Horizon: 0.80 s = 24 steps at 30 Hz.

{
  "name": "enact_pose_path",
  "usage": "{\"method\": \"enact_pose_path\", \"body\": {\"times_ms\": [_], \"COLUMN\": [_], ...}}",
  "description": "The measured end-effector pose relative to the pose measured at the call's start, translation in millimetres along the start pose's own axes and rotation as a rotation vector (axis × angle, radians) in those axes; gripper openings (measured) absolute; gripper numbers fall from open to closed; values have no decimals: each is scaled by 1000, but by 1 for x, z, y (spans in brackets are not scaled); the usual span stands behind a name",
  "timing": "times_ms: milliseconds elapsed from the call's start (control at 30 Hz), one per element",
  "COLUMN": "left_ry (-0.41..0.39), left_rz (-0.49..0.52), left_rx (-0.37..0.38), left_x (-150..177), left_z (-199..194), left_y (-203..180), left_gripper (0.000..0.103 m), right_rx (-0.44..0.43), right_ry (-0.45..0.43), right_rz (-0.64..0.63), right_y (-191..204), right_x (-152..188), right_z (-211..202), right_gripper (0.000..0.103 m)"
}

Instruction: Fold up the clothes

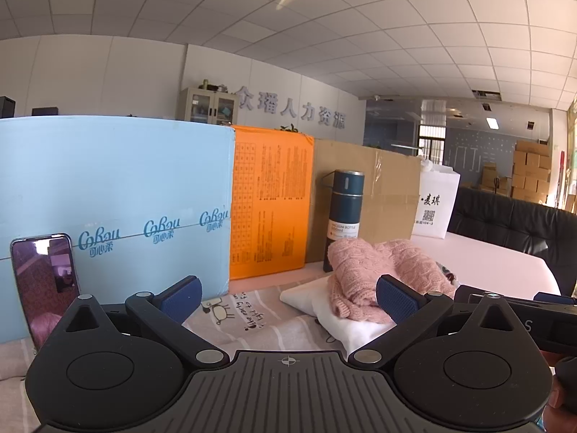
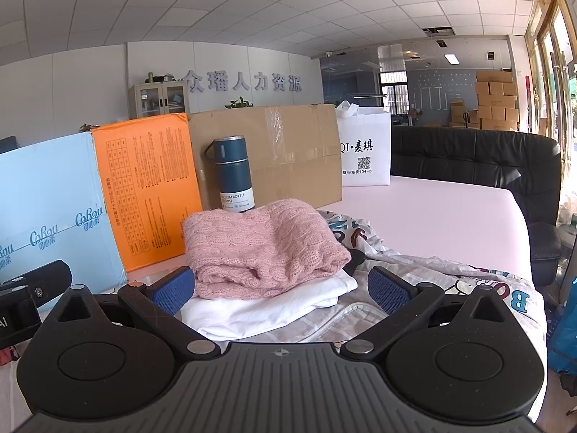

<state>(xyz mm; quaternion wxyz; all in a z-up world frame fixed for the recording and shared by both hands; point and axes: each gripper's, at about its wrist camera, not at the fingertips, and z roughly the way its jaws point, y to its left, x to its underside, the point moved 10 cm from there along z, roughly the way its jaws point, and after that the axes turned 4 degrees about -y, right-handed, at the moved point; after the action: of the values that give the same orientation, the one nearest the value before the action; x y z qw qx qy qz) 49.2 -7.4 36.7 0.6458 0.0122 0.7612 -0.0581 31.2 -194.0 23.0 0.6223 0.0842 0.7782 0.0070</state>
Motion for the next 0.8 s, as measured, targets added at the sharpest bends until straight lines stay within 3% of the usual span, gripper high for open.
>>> {"method": "enact_pose_path", "body": {"times_ms": [800], "left_ry": [0], "left_rz": [3], "left_rx": [0], "left_x": [0], "left_z": [0], "left_y": [0], "left_gripper": [103], "right_rx": [8], "right_ry": [5], "right_rz": [-3], "right_y": [0], "right_x": [0], "right_z": [0], "right_gripper": [103]}}
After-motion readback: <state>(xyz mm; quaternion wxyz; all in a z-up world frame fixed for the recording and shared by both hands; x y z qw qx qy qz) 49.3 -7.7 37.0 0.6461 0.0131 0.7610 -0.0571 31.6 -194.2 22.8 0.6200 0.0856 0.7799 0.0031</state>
